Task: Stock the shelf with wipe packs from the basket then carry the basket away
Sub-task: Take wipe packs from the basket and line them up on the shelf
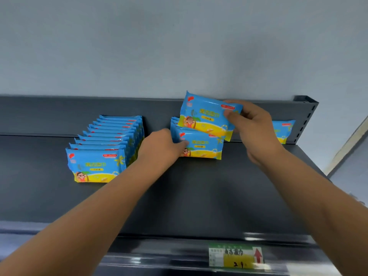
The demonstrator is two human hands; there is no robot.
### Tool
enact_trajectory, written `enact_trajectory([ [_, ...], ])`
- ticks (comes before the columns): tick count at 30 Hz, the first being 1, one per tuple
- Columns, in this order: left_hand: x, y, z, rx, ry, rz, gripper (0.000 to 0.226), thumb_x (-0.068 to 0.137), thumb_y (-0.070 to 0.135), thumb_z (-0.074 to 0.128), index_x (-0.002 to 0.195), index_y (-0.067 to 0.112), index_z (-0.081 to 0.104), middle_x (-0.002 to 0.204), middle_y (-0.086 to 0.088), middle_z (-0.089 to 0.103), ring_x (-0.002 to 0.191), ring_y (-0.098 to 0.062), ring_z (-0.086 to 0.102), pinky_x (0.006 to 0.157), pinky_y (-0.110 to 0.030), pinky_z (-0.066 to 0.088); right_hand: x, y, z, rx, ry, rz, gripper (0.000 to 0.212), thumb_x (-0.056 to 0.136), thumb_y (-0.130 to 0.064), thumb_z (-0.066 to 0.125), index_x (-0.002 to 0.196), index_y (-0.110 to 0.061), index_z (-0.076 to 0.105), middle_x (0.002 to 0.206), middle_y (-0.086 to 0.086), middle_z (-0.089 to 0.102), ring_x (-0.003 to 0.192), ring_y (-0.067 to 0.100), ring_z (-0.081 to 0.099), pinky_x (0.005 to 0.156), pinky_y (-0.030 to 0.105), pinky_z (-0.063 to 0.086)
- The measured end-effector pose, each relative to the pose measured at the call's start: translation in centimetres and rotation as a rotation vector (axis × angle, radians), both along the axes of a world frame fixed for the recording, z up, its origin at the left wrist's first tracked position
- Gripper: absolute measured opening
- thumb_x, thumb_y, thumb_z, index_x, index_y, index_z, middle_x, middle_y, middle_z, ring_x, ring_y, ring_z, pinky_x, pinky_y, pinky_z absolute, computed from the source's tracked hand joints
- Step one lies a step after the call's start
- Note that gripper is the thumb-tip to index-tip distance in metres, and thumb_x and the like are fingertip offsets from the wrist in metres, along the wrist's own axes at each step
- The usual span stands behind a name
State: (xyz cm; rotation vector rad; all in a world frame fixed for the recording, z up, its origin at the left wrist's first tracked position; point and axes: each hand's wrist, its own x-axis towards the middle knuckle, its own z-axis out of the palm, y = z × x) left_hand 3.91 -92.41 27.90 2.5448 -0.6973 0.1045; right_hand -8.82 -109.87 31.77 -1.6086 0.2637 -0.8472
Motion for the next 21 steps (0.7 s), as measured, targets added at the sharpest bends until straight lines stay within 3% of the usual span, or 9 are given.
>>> enact_trajectory([
  [3,0.5,0.4,-0.2,0.033,0.033,-0.027,0.053,0.090,0.065,0.060,0.072,0.016,0.056,0.069,0.000,0.061,0.064,-0.016,0.060,0.052,-0.031,0.039,-0.1,0.1,-0.6,0.005,0.027,0.066,0.019,0.097,-0.008,0.066,0.106,-0.021,0.077,0.102,0.010,0.078,0.101,0.032,0.074,0.091,0.050,0.060],
  [4,0.8,0.6,-0.2,0.037,0.036,-0.041,0.054,0.090,0.065,0.060,0.073,0.014,0.057,0.068,-0.001,0.061,0.064,-0.016,0.060,0.053,-0.032,0.041,-0.1,0.0,-0.9,-0.094,0.069,0.066,0.020,0.097,-0.010,0.067,0.106,-0.024,0.077,0.099,0.005,0.079,0.098,0.028,0.074,0.089,0.047,0.061],
  [7,1.6,0.9,0.0,0.066,0.049,-0.100,0.048,0.088,0.059,0.069,0.080,0.012,0.061,0.075,-0.002,0.062,0.074,-0.022,0.062,0.064,-0.036,0.047,-0.6,-0.1,-1.8,-0.415,0.223,0.057,0.018,0.097,-0.011,0.067,0.108,-0.023,0.074,0.078,-0.025,0.072,0.072,0.000,0.068,0.068,0.012,0.049],
  [8,1.8,1.0,0.0,0.084,0.059,-0.121,0.044,0.086,0.056,0.073,0.083,0.013,0.062,0.078,-0.002,0.063,0.078,-0.022,0.063,0.066,-0.036,0.047,-0.7,-0.1,-2.2,-0.494,0.256,0.028,0.018,0.096,-0.012,0.068,0.109,-0.024,0.073,0.080,-0.025,0.070,0.072,0.001,0.066,0.066,0.011,0.047],
  [12,1.8,1.4,-0.4,0.154,0.078,-0.186,0.040,0.077,0.052,0.082,0.084,0.021,0.058,0.086,0.003,0.063,0.083,-0.016,0.062,0.063,-0.032,0.044,-0.4,-0.9,-4.2,-0.875,0.338,-0.107,0.021,0.092,-0.019,0.073,0.112,-0.020,0.073,0.110,-0.007,0.058,0.096,0.009,0.059,0.085,0.032,0.053],
  [16,1.7,1.6,-0.3,0.128,0.116,-0.196,0.045,0.076,0.060,0.080,0.089,0.022,0.062,0.087,0.003,0.065,0.079,-0.012,0.062,0.064,-0.031,0.047,-0.4,-0.3,-4.4,-0.946,0.394,-0.112,0.030,0.094,-0.029,0.070,0.123,-0.023,0.068,0.116,-0.008,0.047,0.089,0.011,0.058,0.085,0.034,0.054],
  [21,1.4,1.7,0.3,0.145,0.155,-0.206,0.045,0.088,0.065,0.066,0.086,0.020,0.063,0.083,0.001,0.064,0.074,-0.013,0.060,0.062,-0.032,0.045,-0.3,0.1,-3.9,-1.063,0.465,-0.194,0.050,0.086,-0.026,0.077,0.133,-0.025,0.058,0.122,-0.003,0.048,0.107,0.019,0.055,0.090,0.041,0.054],
])
